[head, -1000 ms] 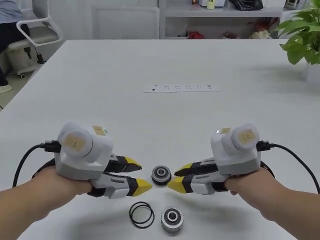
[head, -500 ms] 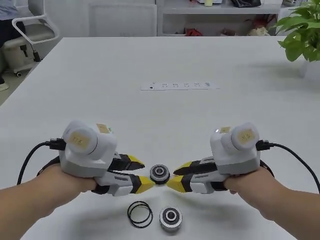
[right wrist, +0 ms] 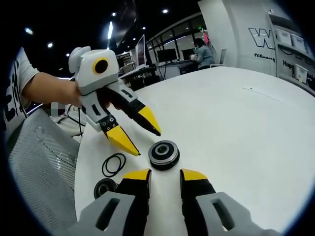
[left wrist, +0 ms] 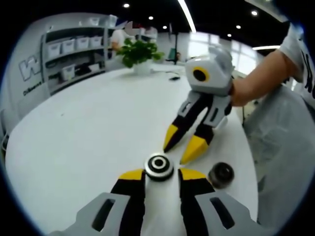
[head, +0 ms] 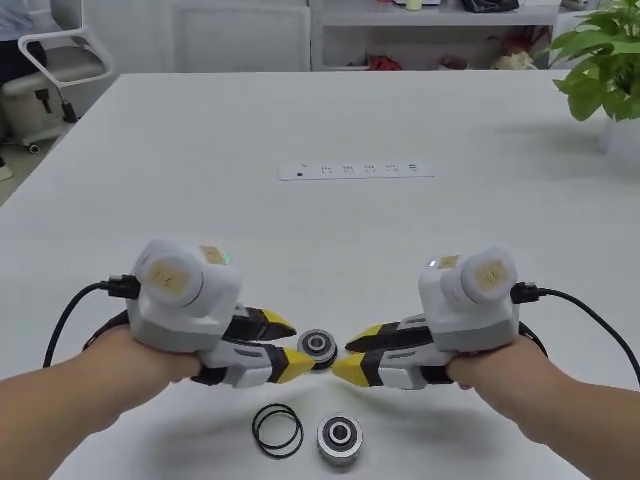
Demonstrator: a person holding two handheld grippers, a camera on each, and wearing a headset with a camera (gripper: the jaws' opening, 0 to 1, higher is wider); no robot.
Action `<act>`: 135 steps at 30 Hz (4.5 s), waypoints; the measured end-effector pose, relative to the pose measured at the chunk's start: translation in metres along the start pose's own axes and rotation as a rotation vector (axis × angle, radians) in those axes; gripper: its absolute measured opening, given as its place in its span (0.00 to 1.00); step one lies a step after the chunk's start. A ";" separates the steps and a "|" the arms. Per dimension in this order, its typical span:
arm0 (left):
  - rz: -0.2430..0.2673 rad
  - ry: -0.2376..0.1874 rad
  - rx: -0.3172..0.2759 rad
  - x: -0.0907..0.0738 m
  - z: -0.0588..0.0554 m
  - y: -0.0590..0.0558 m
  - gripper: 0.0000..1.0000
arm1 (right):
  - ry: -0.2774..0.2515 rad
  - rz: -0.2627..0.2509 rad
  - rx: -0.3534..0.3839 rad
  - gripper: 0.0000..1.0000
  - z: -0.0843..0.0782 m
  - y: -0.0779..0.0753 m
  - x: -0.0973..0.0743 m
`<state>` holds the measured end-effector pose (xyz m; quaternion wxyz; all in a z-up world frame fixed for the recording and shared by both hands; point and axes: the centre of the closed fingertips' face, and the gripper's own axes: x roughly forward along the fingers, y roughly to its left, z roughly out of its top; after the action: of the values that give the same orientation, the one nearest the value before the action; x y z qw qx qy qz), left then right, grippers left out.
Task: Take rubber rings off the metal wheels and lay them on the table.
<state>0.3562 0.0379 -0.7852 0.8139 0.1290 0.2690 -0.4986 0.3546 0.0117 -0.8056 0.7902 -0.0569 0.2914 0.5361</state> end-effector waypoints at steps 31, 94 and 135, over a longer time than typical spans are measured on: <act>0.016 0.015 0.057 0.015 0.003 0.002 0.14 | -0.006 -0.004 -0.002 0.20 0.001 -0.002 0.001; 0.054 0.003 0.026 0.021 0.005 -0.009 0.13 | 0.038 0.008 -0.012 0.01 -0.007 -0.002 -0.003; 0.057 0.014 0.047 0.026 0.008 -0.017 0.13 | 0.033 0.008 0.116 0.00 -0.011 -0.007 -0.014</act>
<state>0.3530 0.0067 -0.7926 0.8226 0.1593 0.2591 -0.4804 0.3525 -0.0066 -0.8093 0.7851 -0.0188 0.3353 0.5205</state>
